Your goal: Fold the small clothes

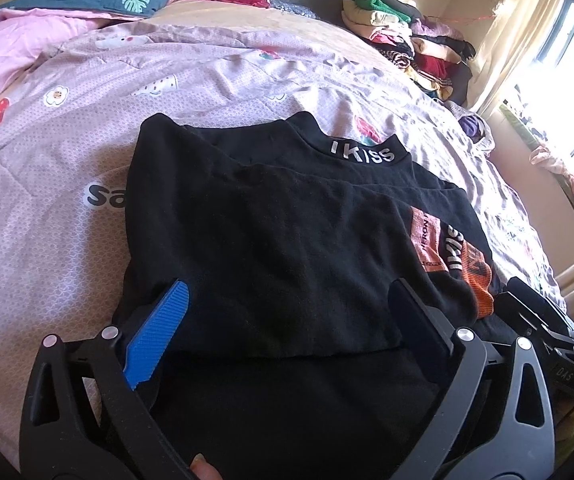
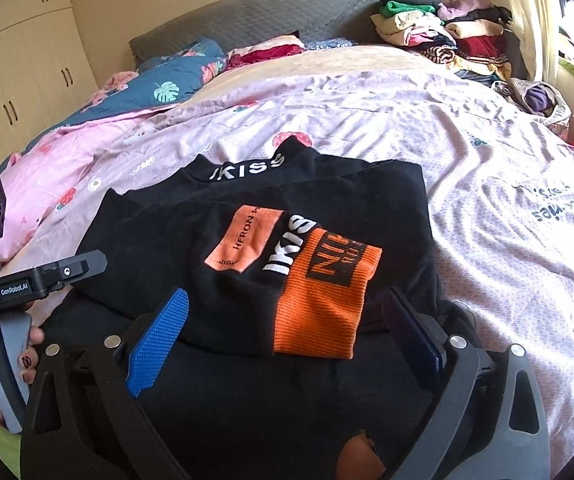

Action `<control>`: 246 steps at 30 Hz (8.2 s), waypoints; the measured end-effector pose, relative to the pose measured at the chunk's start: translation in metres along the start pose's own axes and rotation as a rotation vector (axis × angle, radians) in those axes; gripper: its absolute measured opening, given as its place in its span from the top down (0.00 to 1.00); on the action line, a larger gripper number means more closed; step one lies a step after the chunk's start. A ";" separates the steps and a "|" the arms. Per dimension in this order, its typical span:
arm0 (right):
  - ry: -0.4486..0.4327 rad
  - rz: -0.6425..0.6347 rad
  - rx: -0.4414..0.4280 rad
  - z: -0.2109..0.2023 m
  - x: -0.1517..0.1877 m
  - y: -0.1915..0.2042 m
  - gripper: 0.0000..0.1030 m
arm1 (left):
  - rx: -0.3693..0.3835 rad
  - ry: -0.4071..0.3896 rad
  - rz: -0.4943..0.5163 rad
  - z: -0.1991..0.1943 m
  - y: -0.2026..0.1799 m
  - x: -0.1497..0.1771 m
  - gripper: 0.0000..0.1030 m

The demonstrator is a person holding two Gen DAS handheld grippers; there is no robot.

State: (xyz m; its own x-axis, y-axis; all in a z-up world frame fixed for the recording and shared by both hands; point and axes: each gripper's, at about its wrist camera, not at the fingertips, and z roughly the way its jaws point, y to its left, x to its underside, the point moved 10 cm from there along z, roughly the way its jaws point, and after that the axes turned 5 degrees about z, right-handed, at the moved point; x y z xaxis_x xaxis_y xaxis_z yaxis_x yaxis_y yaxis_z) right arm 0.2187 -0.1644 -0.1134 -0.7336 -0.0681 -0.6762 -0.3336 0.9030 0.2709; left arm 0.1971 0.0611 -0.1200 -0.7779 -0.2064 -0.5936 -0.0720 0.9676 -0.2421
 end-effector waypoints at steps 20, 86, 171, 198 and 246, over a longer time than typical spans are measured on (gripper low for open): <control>-0.178 -0.049 0.040 -0.052 -0.026 0.004 0.06 | 0.025 -0.111 0.015 -0.049 -0.022 -0.018 0.09; -0.073 0.011 -0.052 -0.131 0.068 0.002 0.04 | 0.012 0.031 0.136 -0.094 -0.007 0.089 0.09; 0.013 0.177 -0.038 -0.164 0.146 -0.077 0.91 | 0.166 0.112 0.024 -0.144 0.039 0.178 0.98; -0.257 0.034 0.000 -0.195 0.061 -0.029 0.92 | 0.222 -0.160 -0.026 -0.190 0.050 0.083 0.98; -0.284 0.136 0.076 -0.128 -0.037 -0.072 0.92 | 0.168 -0.301 -0.151 -0.150 0.066 -0.017 0.98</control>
State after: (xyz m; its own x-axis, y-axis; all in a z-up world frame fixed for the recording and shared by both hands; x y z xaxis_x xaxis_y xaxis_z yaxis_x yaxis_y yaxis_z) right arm 0.1943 -0.2810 -0.0199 -0.5703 0.1670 -0.8043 -0.1910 0.9253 0.3276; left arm 0.1124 0.1503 -0.0109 -0.5458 -0.4032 -0.7346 -0.0490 0.8905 -0.4523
